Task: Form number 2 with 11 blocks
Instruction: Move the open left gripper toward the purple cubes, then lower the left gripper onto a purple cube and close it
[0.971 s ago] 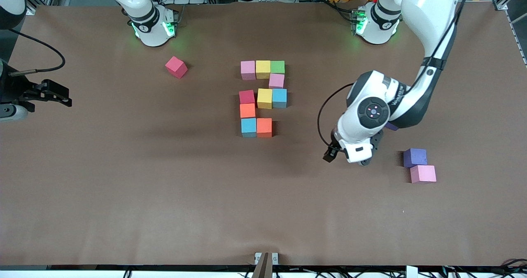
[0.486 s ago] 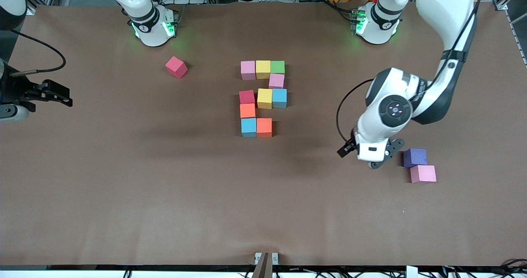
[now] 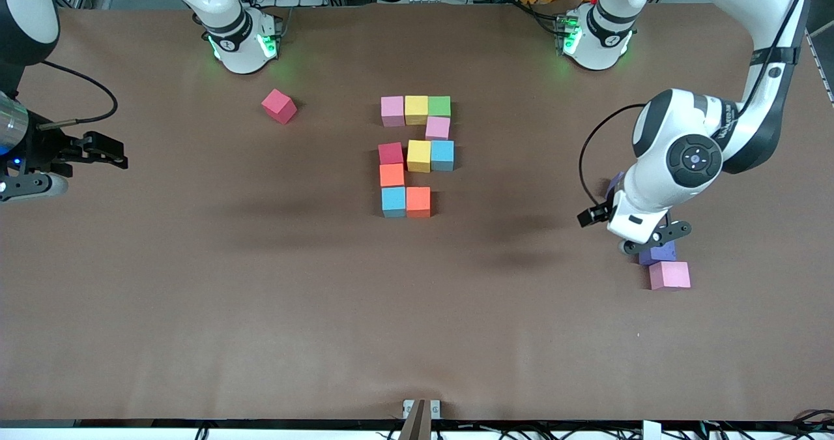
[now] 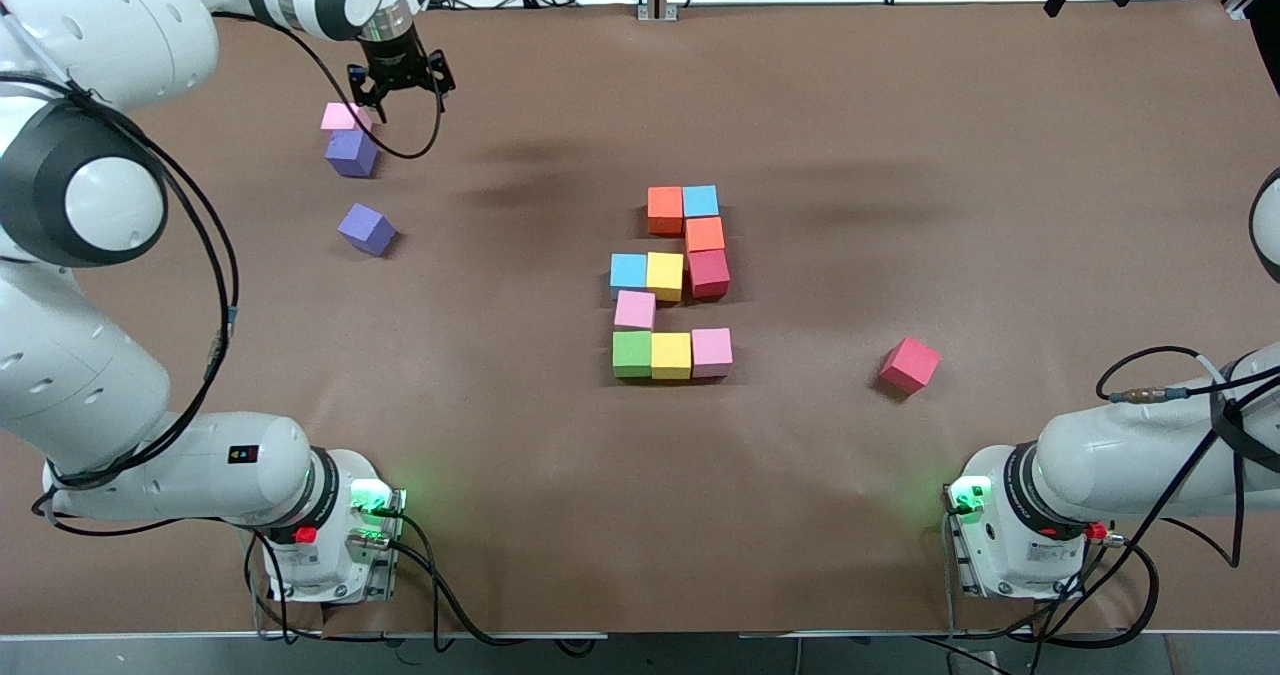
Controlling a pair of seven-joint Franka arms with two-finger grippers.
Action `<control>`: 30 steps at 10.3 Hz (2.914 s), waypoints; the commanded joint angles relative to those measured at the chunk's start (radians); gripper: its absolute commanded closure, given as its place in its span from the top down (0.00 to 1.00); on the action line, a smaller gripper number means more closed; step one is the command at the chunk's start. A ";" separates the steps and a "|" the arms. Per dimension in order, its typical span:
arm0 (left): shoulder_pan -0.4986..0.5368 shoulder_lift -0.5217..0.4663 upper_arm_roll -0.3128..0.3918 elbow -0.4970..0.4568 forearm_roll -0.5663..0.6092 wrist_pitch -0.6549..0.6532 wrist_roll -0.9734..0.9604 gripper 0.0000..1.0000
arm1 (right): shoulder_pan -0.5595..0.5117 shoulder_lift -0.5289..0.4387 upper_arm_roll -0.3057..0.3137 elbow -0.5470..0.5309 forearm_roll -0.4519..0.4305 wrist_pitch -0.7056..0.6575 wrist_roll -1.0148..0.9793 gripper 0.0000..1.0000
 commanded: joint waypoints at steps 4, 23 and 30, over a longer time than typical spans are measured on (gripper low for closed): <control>0.059 -0.043 -0.010 -0.088 0.016 -0.032 0.349 1.00 | -0.038 -0.071 0.000 -0.011 0.033 0.032 -0.005 1.00; 0.261 -0.114 -0.008 -0.518 0.016 0.421 0.876 1.00 | -0.069 -0.113 -0.003 0.029 0.034 0.062 0.008 1.00; 0.263 -0.042 -0.002 -0.513 0.016 0.469 0.876 1.00 | -0.073 -0.113 -0.003 0.029 0.036 0.073 0.007 1.00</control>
